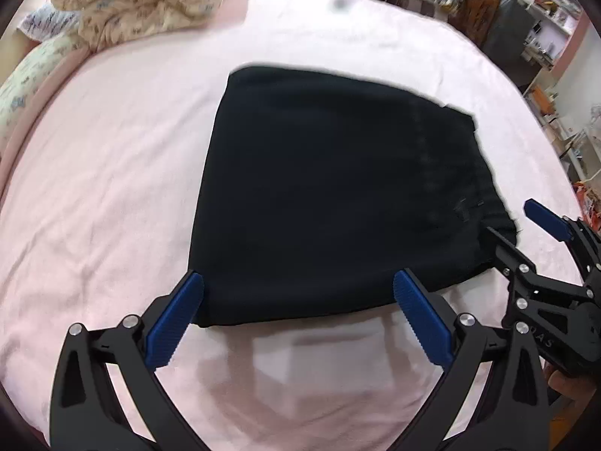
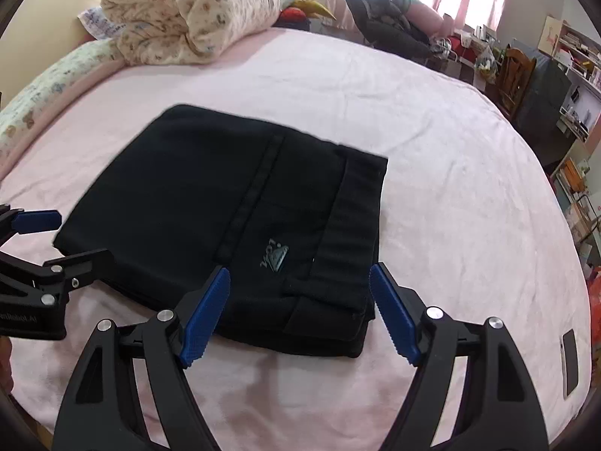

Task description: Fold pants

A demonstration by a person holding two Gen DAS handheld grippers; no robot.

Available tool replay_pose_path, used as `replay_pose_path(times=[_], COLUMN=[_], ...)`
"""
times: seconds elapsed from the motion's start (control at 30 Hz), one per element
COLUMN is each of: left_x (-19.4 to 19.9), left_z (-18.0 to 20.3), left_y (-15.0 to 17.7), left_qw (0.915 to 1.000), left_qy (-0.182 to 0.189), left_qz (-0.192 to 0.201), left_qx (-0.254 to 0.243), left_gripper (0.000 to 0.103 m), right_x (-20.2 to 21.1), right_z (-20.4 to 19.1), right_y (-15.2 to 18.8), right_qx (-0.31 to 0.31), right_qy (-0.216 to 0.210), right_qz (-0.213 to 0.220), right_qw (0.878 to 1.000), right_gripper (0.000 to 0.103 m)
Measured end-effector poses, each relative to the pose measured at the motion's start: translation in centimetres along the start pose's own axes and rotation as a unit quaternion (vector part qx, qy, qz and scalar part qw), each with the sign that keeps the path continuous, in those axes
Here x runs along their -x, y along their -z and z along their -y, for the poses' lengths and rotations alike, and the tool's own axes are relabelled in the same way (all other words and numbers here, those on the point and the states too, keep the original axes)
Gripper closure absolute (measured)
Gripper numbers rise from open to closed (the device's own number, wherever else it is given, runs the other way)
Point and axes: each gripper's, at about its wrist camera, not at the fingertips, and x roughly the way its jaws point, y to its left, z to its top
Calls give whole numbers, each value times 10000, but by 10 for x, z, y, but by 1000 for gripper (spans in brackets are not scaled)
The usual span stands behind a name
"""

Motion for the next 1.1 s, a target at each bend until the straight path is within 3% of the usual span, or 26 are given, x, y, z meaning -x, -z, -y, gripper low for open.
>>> replay_pose_path(times=[0.2, 0.33, 0.53, 0.8, 0.93, 1.1], left_x=[-16, -12, 20, -6, -10, -13], left_z=[8, 14, 29, 16, 23, 19], left_y=[5, 8, 8, 12, 16, 19], left_qw=[9991, 9977, 9961, 9985, 9965, 9972], left_qy=[-263, -406, -209, -262, -420, -336], left_qz=[-128, -24, 503, 62, 67, 68], left_qx=[-313, -537, -692, -470, -727, -661], left_gripper=[2, 2, 2, 2, 2, 2], right_x=[-19, -19, 19, 12, 2, -15], right_z=[-13, -7, 13, 9, 7, 3], right_y=[12, 10, -3, -4, -1, 7], right_qx=[371, 318, 11, 180, 170, 281], right_qy=[243, 169, -16, -291, -377, -391], right_qz=[-275, -318, 254, 222, 96, -243], right_qw=[9986, 9988, 9997, 9992, 9991, 9985], right_gripper=[21, 19, 19, 19, 19, 19])
